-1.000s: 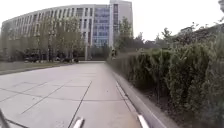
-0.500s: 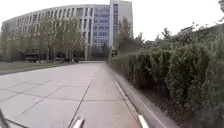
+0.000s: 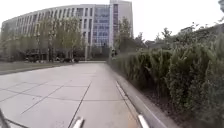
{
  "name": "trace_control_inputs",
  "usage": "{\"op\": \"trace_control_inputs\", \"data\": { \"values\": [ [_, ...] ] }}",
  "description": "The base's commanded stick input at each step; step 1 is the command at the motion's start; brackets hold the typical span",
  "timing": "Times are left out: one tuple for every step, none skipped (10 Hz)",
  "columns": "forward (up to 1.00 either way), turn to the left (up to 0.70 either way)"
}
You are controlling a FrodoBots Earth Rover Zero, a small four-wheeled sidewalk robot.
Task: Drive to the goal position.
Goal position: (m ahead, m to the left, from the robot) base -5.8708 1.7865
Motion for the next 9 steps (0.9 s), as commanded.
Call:
{"op": "trace_control_inputs", "data": {
  "values": [
    [0.03,0.0],
    [0.02,0.0],
    [0.02,0.0],
    [0.03,0.0],
    [0.02,0.0],
    [0.01,0.0],
    [0.0,0.0],
    [0.01,0.0],
    [0.04,0.0]
  ]
}}
